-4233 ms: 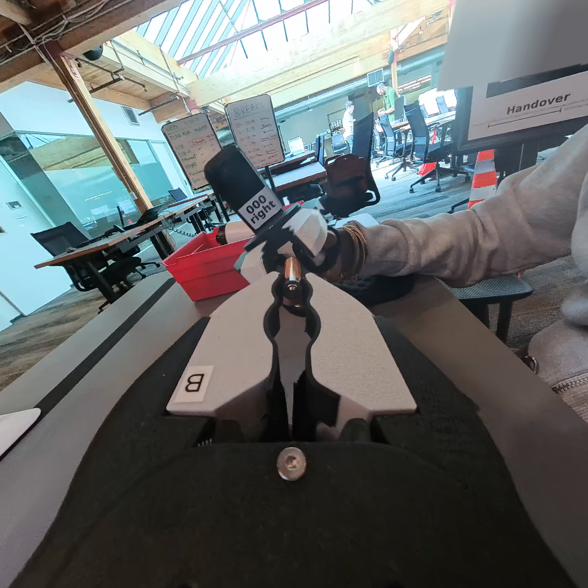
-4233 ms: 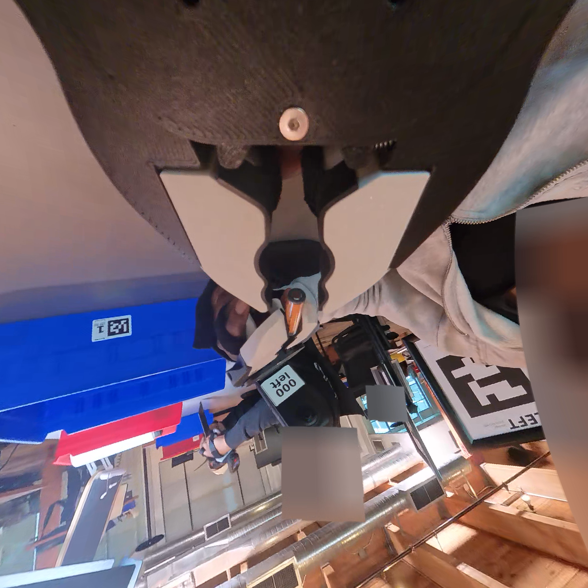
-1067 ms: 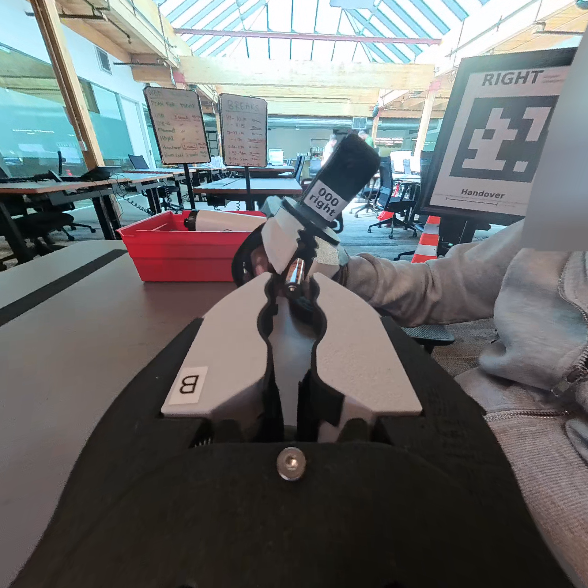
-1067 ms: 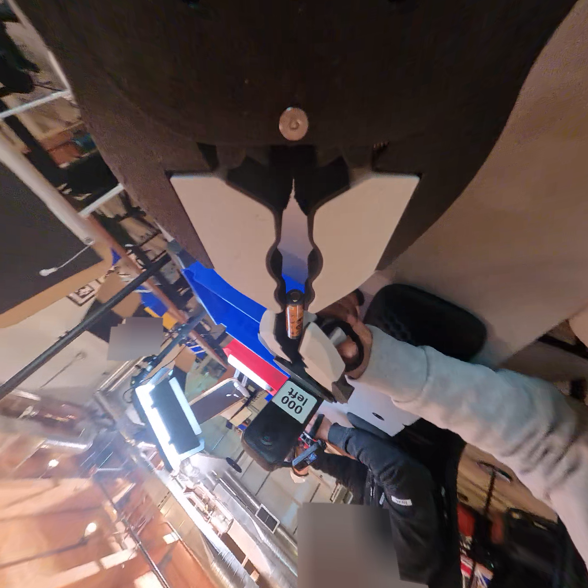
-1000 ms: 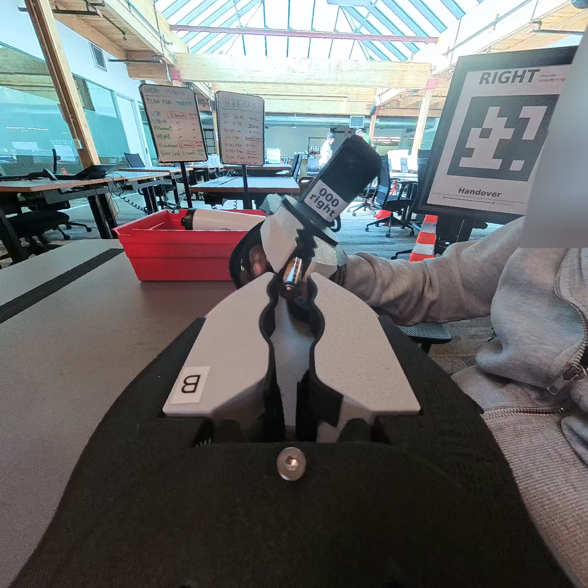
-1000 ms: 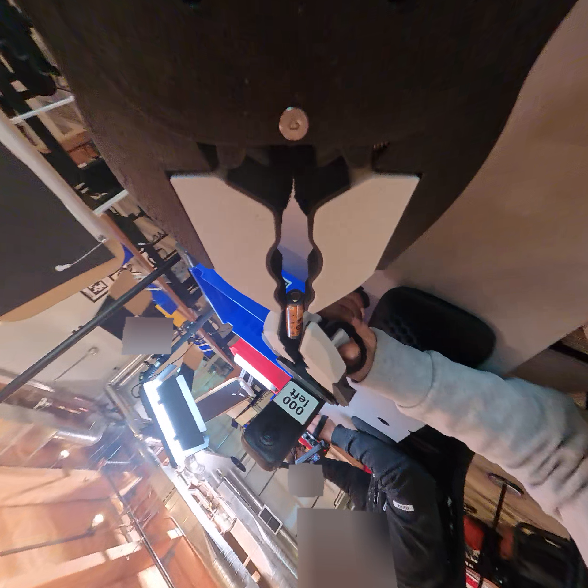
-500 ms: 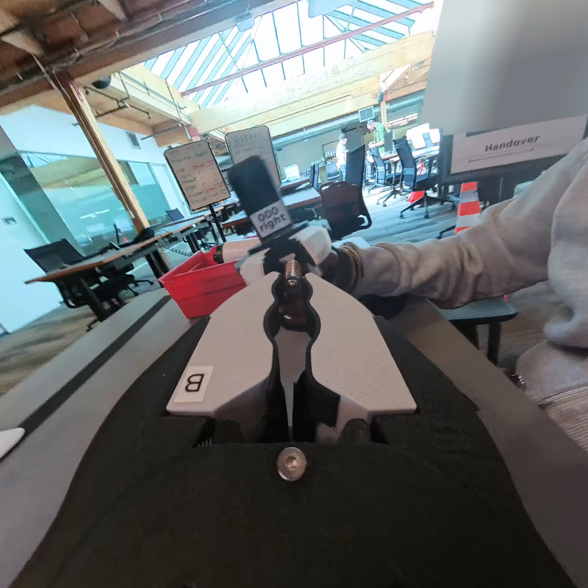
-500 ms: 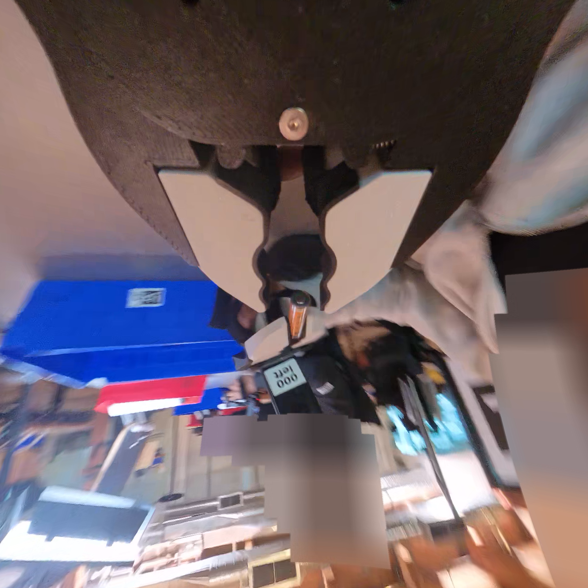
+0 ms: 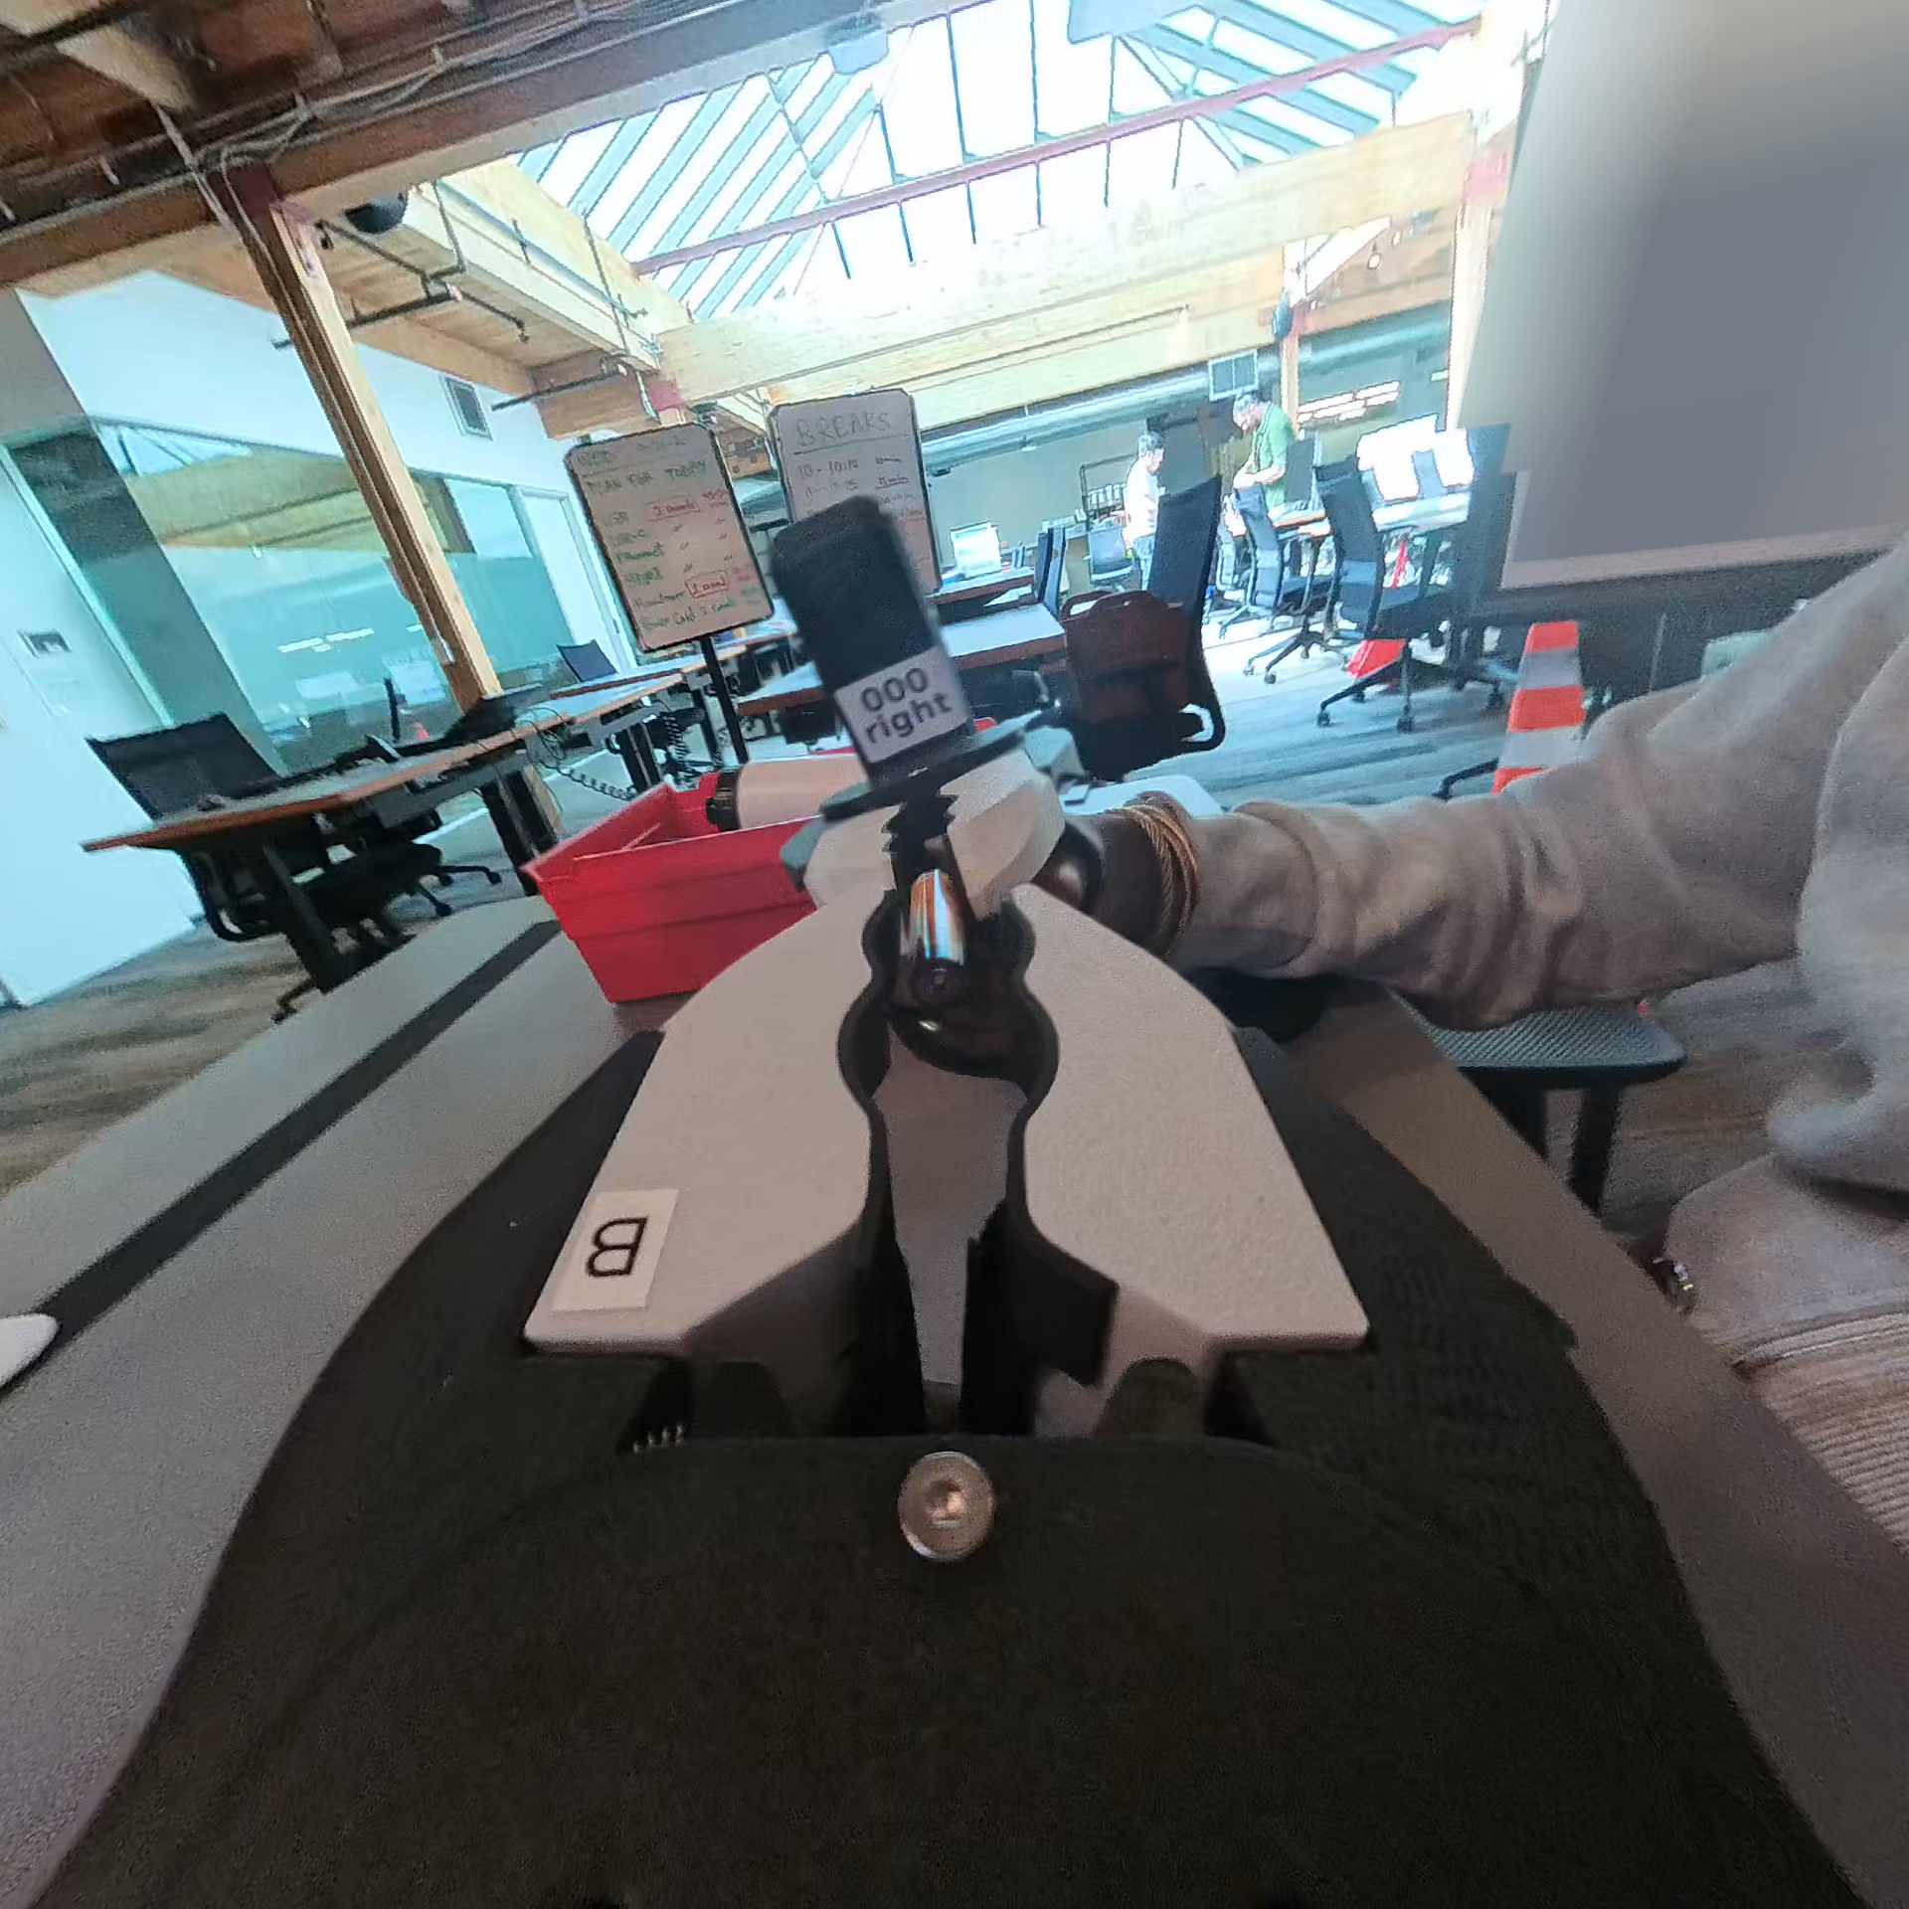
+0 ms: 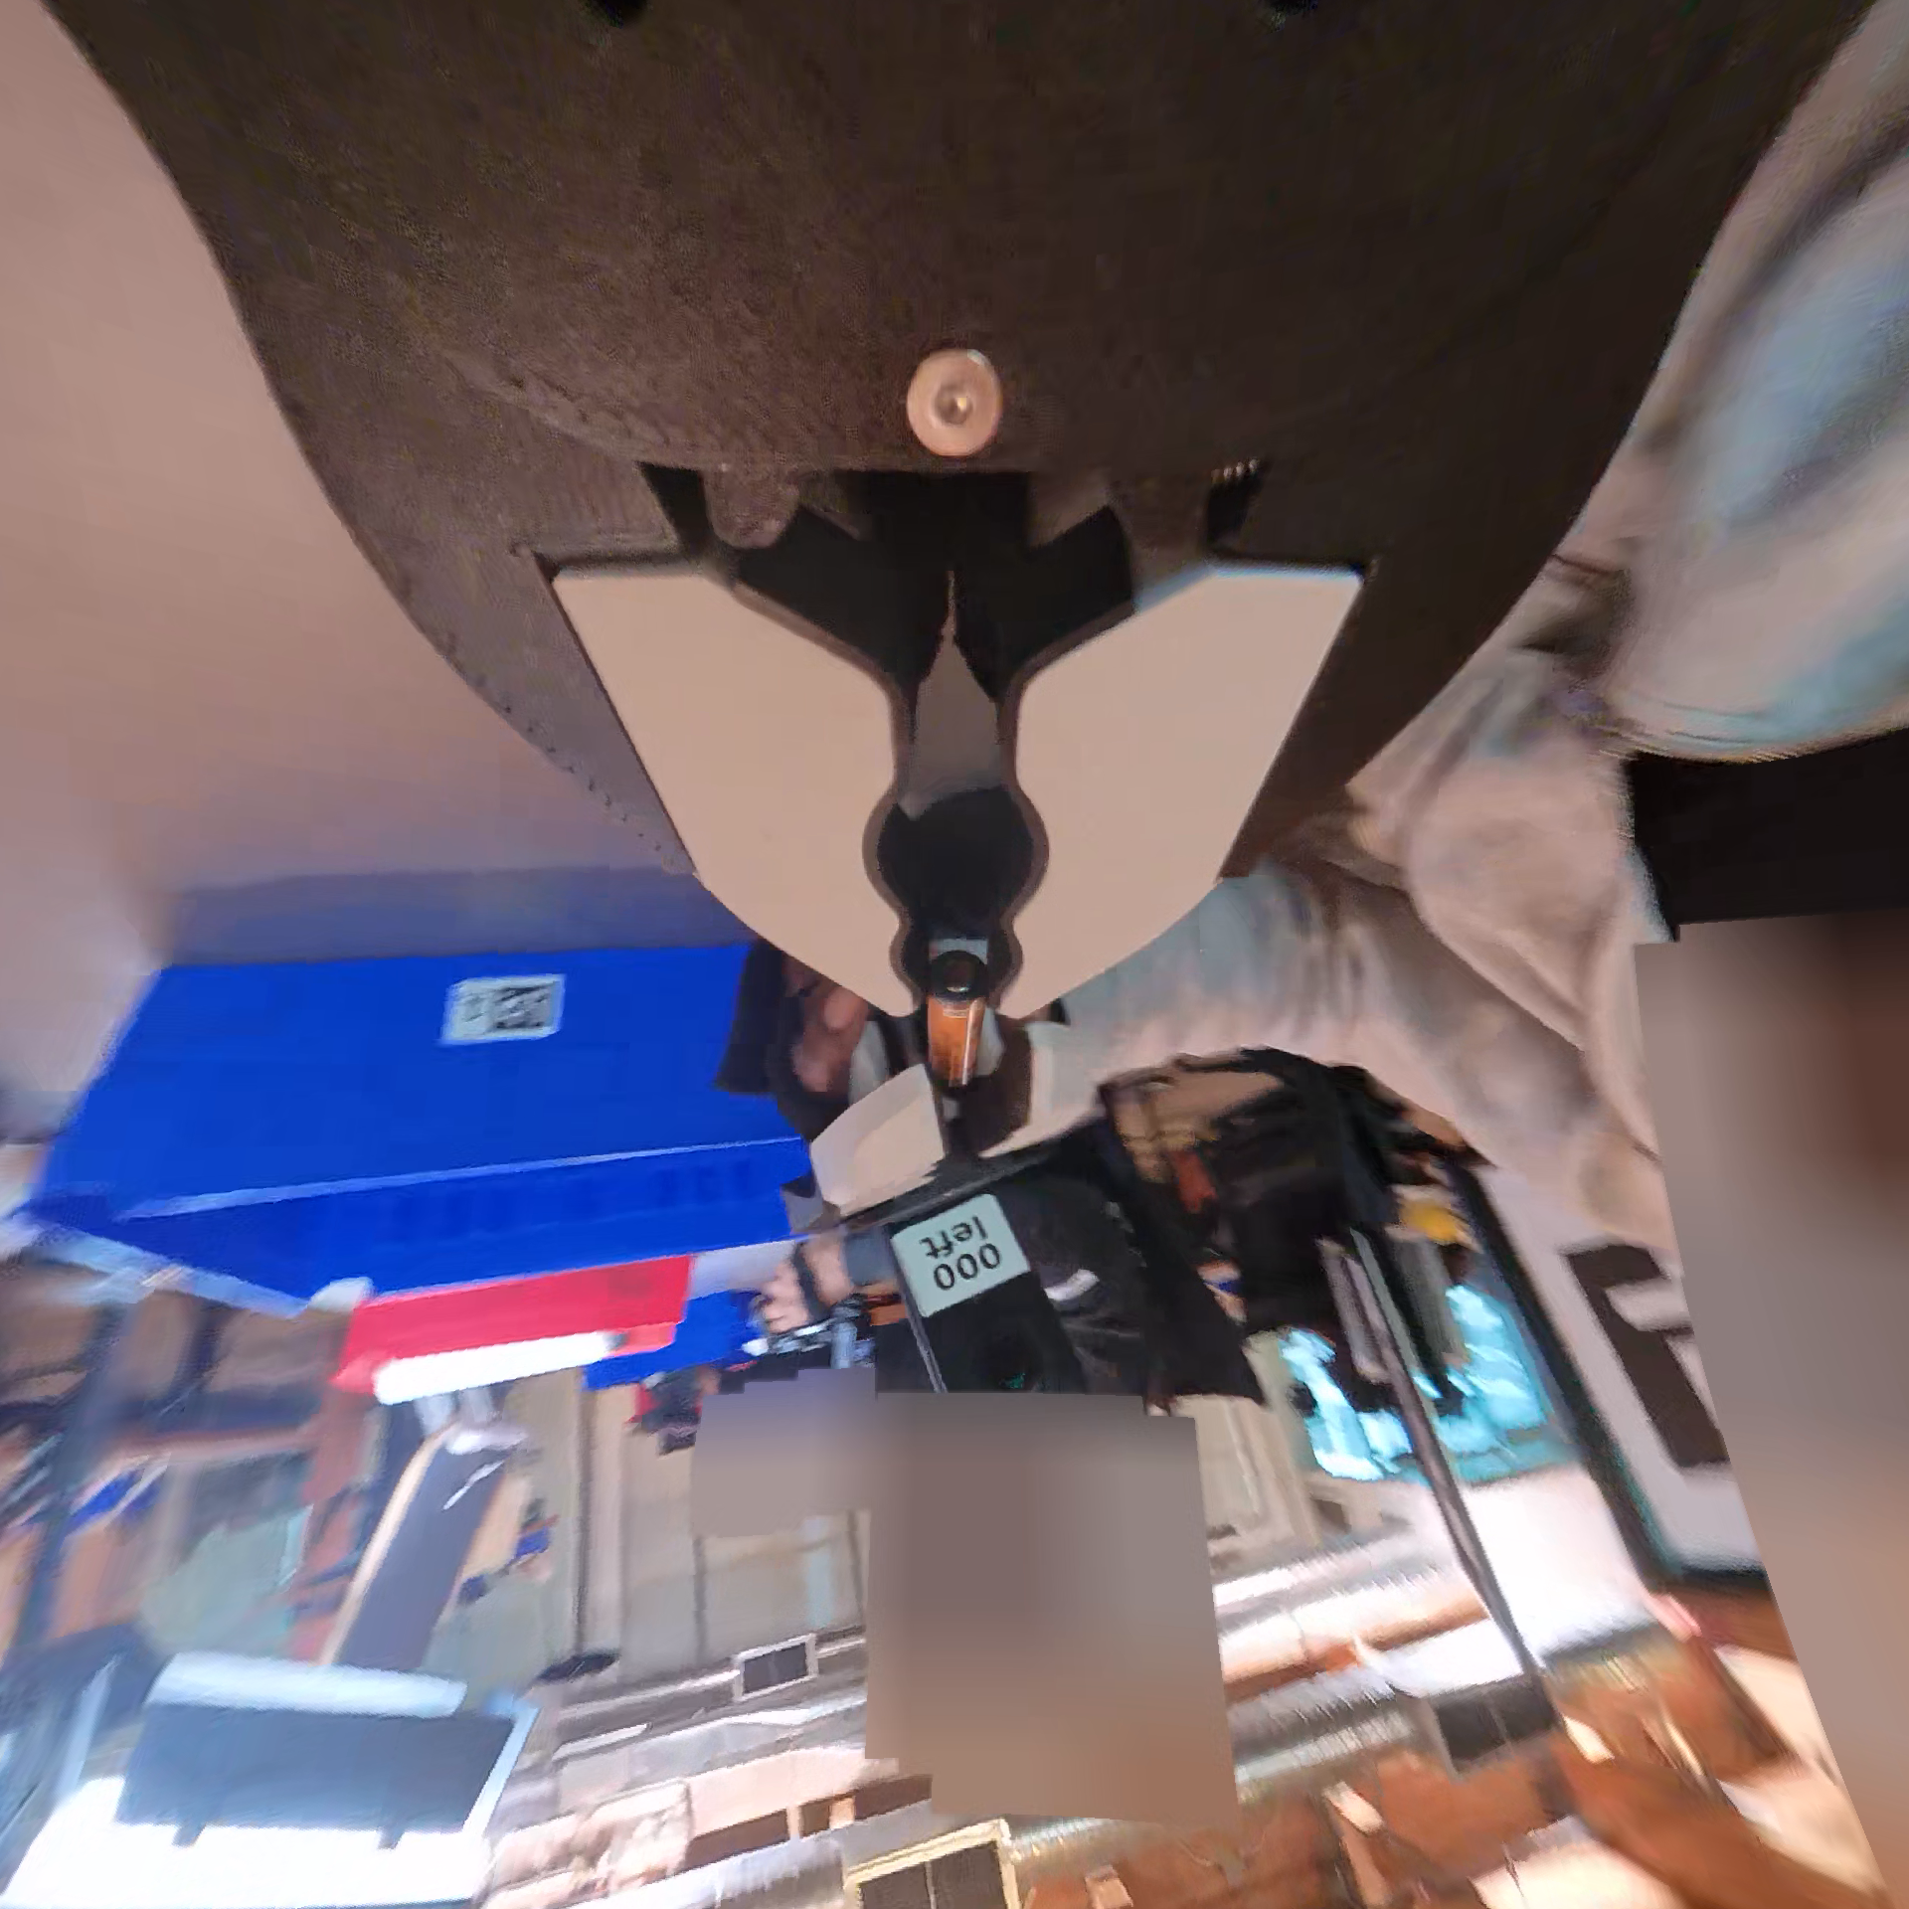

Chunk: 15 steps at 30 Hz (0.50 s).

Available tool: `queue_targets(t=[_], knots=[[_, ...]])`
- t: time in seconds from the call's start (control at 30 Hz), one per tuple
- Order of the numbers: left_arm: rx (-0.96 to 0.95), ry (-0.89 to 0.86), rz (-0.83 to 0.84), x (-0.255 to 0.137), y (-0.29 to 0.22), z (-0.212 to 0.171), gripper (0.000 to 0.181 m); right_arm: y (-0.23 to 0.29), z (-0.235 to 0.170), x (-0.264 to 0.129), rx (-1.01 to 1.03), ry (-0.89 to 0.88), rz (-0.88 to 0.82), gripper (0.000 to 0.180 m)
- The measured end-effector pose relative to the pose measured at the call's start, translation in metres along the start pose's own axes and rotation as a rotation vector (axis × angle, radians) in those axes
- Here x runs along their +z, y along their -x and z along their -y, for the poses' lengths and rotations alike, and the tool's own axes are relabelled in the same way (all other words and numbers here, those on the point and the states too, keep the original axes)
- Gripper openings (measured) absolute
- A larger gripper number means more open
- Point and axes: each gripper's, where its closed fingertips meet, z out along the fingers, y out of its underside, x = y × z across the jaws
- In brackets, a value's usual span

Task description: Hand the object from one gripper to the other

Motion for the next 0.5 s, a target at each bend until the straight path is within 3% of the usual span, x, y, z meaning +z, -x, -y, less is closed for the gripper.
queue_targets(t=[0.23, 0.5], knots=[[-0.159, 0.003, -0.058, -0.0005, -0.0025, -0.0007, 0.02, 0.0067, 0.0096, 0.0003, -0.575, 0.005, -0.142, 0.01], [-0.154, -0.003, -0.078, -0.0015, -0.0045, 0.0011, 0.01, 0.0075, 0.006, 0.0033, -0.756, 0.052, -0.192, 0.011]])
